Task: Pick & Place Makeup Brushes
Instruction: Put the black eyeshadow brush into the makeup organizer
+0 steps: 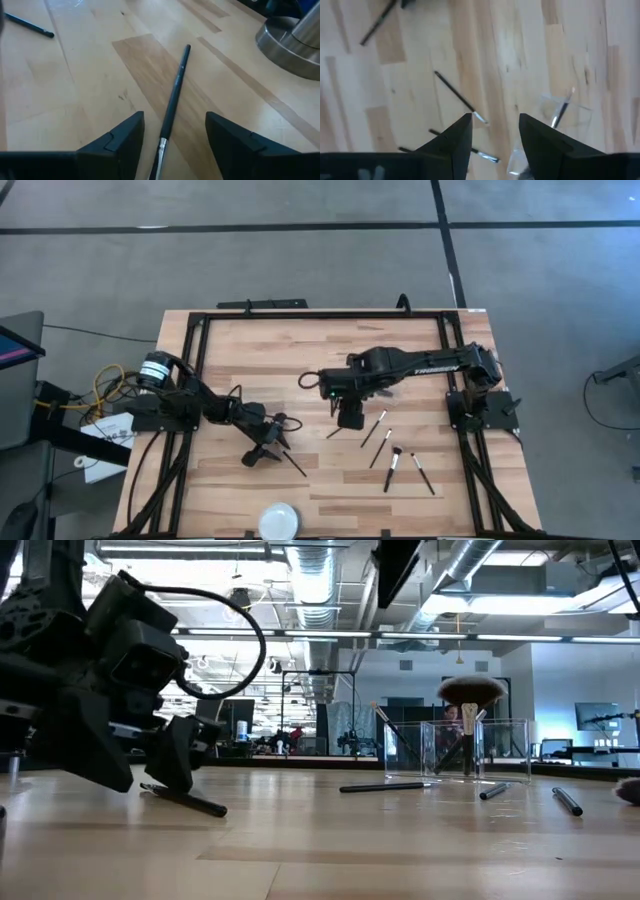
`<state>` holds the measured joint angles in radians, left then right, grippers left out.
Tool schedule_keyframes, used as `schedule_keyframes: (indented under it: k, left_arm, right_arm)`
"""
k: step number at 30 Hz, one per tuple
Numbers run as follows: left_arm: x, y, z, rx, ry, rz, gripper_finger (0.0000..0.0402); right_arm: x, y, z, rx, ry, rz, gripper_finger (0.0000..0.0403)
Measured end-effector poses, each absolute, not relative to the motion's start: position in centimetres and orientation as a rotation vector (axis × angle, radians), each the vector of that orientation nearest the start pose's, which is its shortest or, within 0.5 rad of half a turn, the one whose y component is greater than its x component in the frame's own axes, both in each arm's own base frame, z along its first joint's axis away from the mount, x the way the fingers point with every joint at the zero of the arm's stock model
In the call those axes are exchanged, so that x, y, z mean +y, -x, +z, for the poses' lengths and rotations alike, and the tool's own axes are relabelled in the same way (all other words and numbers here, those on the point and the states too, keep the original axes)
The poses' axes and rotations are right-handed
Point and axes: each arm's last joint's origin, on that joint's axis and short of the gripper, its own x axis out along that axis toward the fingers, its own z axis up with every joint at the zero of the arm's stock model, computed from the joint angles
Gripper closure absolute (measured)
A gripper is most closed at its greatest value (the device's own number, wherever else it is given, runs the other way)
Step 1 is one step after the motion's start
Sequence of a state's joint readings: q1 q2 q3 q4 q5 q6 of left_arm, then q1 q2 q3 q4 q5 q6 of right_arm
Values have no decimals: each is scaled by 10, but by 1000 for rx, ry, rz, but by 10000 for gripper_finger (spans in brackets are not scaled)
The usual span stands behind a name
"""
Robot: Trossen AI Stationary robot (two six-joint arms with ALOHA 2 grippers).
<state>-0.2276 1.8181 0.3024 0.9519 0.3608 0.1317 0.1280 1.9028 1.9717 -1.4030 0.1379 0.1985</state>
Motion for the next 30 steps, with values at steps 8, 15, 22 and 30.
schedule_keyframes:
  k: [8, 15, 22, 30]
  left_arm:
    - [-62, -230, 65, 533, -112, -601, 211]
    - [-59, -224, 55, 559, -146, -601, 270]
    - [-49, -226, 53, 561, -123, -569, 382]
    - [-44, -226, 65, 545, -132, -528, 383]
  right_arm:
    - [76, -344, 362, 1171, 81, -182, 276]
    - [121, -366, 310, 850, 202, -71, 280]
    - [121, -382, 245, 547, 149, 4, 284]
    - [89, -379, 176, 645, -97, -156, 284]
